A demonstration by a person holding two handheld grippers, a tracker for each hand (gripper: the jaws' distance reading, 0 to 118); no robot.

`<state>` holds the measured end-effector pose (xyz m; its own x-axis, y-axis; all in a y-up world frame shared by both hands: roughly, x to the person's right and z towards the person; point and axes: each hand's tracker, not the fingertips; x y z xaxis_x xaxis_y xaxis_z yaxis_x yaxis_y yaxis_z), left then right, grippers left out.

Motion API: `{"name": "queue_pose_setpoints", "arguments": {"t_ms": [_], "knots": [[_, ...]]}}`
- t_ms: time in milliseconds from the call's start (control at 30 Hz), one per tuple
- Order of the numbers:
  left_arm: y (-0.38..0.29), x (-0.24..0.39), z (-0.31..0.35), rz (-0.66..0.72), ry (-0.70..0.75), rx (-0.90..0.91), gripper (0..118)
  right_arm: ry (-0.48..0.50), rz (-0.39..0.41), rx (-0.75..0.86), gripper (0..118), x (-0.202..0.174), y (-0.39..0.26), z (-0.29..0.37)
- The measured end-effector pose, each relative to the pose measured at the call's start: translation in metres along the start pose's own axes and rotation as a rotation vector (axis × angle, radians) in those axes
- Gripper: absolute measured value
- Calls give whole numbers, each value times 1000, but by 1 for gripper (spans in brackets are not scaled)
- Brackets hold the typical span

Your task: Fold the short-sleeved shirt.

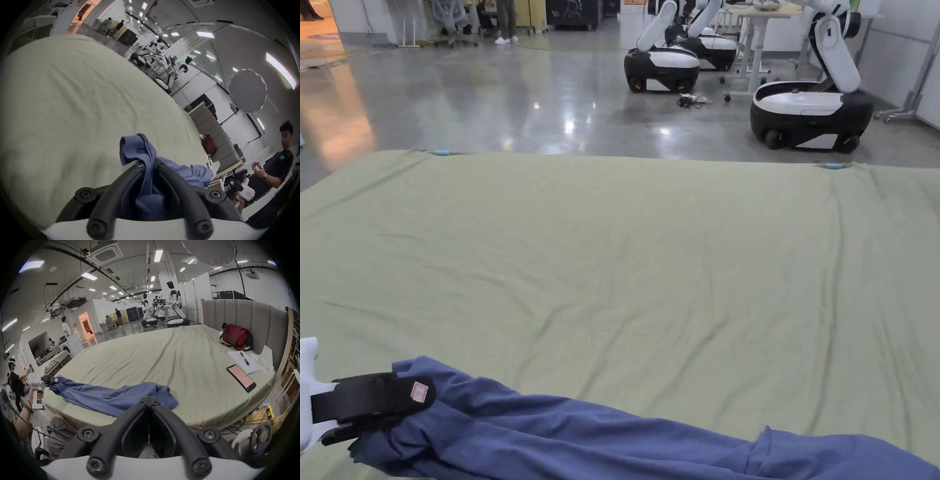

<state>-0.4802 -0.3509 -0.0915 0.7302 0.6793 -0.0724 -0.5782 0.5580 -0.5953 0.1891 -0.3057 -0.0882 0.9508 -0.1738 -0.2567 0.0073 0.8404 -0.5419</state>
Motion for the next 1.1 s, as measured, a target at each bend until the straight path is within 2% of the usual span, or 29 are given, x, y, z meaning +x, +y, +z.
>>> {"name": "queue_pose_setpoints", "arguments": {"t_ms": [167,200,267,533,600,633,667,700,767,800,900,1000,1033,1067,1100], "knots": [[-20,80,-20,-152,44,-37,5,15,6,-7,3,-6,1,-4],[-24,90,-28,-163,127,-39,5,18,7,-9,3,-7,1,-5],[-37,110,-50,-215,165,-71,5,20,8,-10,3,-6,-1,-4],[-99,128,-159,-333,325,-188,5,18,2,-4,3,2,-7,3],[-107,122,-172,-314,330,-193,7,15,-2,-1,3,5,-8,6],[-108,118,-172,-303,326,-187,12,11,-4,-1,3,6,-8,7],[-108,116,-170,-283,309,-172,29,7,-5,-2,3,11,-9,9],[-106,114,-168,-269,280,-167,54,4,-7,-4,3,12,-10,10],[-103,114,-163,-206,127,-189,104,-3,-10,-7,3,14,-11,9],[-102,117,-163,-199,93,-222,107,-4,-10,-8,3,13,-12,9],[-95,137,-141,-286,156,-204,107,-3,-10,-9,3,11,-14,8],[-90,148,-97,-360,53,-97,106,6,-12,-13,3,11,-14,7],[-90,147,-82,-353,11,-64,101,7,-9,-16,3,11,-14,7],[-90,144,-66,-346,-25,-26,87,7,-6,-18,3,9,-13,7],[-91,139,-54,-318,-48,-6,67,8,-4,-20,3,8,-13,6]]}}
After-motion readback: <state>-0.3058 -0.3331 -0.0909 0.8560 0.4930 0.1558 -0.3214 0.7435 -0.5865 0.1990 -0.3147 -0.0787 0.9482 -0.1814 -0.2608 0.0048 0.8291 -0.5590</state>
